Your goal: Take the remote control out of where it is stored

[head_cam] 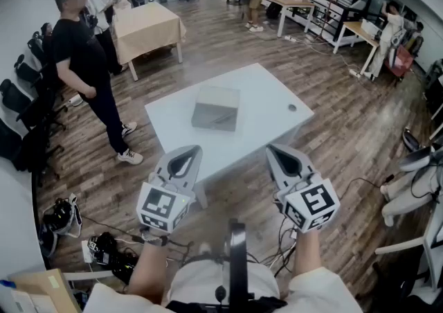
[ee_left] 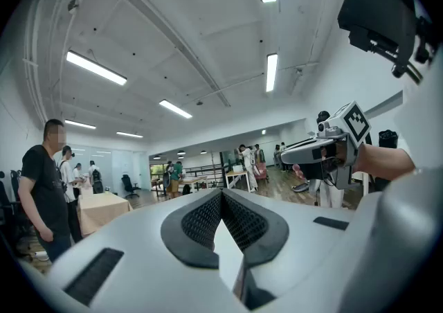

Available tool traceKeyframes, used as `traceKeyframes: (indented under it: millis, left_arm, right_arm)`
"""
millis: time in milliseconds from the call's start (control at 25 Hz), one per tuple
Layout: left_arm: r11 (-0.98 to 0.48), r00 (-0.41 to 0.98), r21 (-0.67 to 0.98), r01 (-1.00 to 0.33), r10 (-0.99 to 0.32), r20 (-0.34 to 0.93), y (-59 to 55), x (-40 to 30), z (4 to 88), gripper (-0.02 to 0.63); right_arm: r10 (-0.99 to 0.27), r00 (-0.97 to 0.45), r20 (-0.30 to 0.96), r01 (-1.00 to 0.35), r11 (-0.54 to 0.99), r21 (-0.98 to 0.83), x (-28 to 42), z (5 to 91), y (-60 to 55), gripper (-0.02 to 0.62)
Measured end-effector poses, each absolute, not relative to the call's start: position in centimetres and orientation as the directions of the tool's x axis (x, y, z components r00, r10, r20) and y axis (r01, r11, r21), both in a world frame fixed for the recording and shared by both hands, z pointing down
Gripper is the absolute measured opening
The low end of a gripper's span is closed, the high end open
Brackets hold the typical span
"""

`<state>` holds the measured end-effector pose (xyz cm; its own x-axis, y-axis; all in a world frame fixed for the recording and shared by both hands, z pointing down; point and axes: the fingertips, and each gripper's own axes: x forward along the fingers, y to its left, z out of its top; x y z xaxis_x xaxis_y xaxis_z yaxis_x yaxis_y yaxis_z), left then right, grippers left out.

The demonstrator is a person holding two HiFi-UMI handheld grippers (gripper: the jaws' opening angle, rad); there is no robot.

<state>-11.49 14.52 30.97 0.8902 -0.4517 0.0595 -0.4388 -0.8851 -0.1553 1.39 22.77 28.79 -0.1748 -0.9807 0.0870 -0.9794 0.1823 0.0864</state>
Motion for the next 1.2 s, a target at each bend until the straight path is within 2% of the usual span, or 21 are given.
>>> traceKeyframes:
  millis: [400, 680, 1200]
  left_arm:
    - [-0.866, 0.873, -0.165, -0.471, -0.485, 0.056, 16.1, -9.8, 31.0, -0.002]
    - [-0.859, 0.862, -0.164, -0.485, -0.501, 0.079, 16.2, -9.4, 32.1, -0.002]
    - [-0.861, 0.863, -0.163, -0.483, -0.499, 0.08, 5.5, -4.3, 34.4, -0.002]
  right_arm:
    - [-0.98, -0.193, 0.04, -0.98, 0.194, 0.033, 3.9, 28.2, 24.5, 0.0]
    - [-0.962, -0.259, 0.089, -0.965, 0.262, 0.026, 4.2, 30.1, 23.6, 0.0]
    - [-0.949, -0.305, 0.082, -0.95, 0.309, 0.039, 8.6, 31.7, 12.9, 0.0]
